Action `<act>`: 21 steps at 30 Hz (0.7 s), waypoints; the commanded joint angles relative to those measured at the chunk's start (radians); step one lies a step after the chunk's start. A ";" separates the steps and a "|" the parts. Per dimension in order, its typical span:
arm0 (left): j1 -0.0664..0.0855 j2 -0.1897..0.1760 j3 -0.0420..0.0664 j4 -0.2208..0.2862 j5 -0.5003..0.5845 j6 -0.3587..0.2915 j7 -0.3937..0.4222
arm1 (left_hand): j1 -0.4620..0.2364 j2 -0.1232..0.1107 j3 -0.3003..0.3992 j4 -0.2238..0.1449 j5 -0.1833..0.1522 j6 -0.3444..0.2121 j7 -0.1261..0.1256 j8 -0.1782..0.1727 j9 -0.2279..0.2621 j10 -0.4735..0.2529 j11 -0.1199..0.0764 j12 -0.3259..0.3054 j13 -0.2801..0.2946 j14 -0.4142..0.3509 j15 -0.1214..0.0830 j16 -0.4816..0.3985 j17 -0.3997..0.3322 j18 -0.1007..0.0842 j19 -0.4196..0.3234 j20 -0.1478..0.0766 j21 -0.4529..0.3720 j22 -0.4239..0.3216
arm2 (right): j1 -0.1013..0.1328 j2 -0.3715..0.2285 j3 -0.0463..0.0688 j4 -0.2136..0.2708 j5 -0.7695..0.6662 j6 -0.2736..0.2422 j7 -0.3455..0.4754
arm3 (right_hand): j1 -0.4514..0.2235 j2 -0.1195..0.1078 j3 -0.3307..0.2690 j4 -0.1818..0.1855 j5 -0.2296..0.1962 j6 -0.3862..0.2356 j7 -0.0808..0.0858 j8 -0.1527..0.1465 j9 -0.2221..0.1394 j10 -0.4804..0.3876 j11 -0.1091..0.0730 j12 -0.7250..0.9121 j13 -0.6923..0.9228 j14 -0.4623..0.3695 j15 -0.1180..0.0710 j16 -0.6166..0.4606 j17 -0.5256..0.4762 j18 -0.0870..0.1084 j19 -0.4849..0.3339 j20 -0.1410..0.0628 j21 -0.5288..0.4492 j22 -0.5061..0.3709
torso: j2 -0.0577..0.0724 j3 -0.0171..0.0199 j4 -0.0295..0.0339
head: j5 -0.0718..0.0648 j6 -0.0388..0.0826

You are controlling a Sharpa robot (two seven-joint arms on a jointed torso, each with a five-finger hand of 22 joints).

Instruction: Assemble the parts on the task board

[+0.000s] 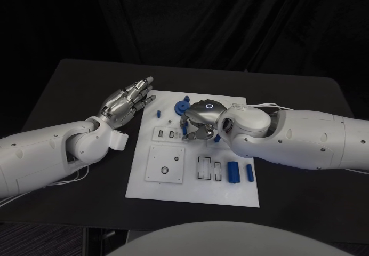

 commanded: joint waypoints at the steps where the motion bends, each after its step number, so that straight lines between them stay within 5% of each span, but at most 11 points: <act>1: -0.002 0.001 0.001 0.001 0.000 0.012 0.013 | 0.009 0.001 0.008 0.000 0.006 -0.009 0.001 0.002 -0.001 0.001 0.004 -0.006 0.000 -0.001 0.009 -0.003 -0.001 0.019 0.001 0.006 0.002 0.000 | -0.004 0.000 -0.001 0.000 -0.007 -0.004 -0.001 | -0.014 -0.008 -0.010 0.005 -0.006 -0.016 -0.002 -0.013 -0.004 0.102 0.006 0.003 0.263 0.103 0.006 0.003 0.263 0.018 0.002 0.004 -0.004 0.207 | 0.000 0.0000 -0.0004 | 0.001 0.000; 7: -0.002 -0.002 0.001 0.002 0.000 0.003 0.025 | 0.010 0.000 0.010 -0.003 0.007 -0.007 0.001 0.002 -0.001 0.001 0.005 -0.005 0.000 -0.001 0.008 -0.003 -0.001 0.019 0.002 0.006 0.002 0.000 | -0.004 -0.006 -0.001 0.000 -0.007 -0.041 0.029 | -0.029 -0.038 -0.024 0.044 -0.009 -0.079 -0.012 -0.053 -0.034 0.102 -0.003 0.003 0.263 0.103 -0.001 0.003 0.263 0.018 0.002 -0.003 -0.004 0.208 | -0.001 0.0003 -0.0009 | 0.004 0.000; 12: -0.003 -0.010 0.001 0.008 0.000 -0.019 0.045 | 0.024 -0.007 0.016 -0.024 0.017 -0.001 0.003 0.006 0.001 0.003 0.007 -0.001 0.001 -0.002 -0.014 -0.004 -0.002 0.020 0.002 0.002 0.002 0.000 | -0.004 -0.019 0.000 0.010 -0.007 -0.114 0.074 | -0.024 -0.084 -0.025 0.106 -0.009 -0.141 -0.030 -0.104 -0.075 0.102 -0.018 0.003 0.263 0.103 -0.014 0.003 0.263 0.018 0.002 -0.015 -0.003 0.208 | -0.002 0.0013 -0.0008 | 0.008 0.001; 21: -0.002 -0.037 0.001 0.034 -0.049 -0.089 0.076 | 0.043 -0.015 0.019 -0.052 0.044 0.013 0.007 0.012 0.002 0.014 0.014 0.019 0.005 -0.001 -0.014 -0.003 -0.001 0.020 0.006 0.003 0.004 0.002 | 0.010 -0.043 0.004 0.032 -0.007 -0.300 0.142 | -0.027 -0.066 -0.016 0.105 -0.009 -0.117 -0.031 -0.099 -0.084 0.102 -0.020 0.003 0.263 0.103 -0.017 0.003 0.263 0.014 0.012 -0.019 0.011 0.213 | -0.004 0.0026 0.0019 | 0.014 0.012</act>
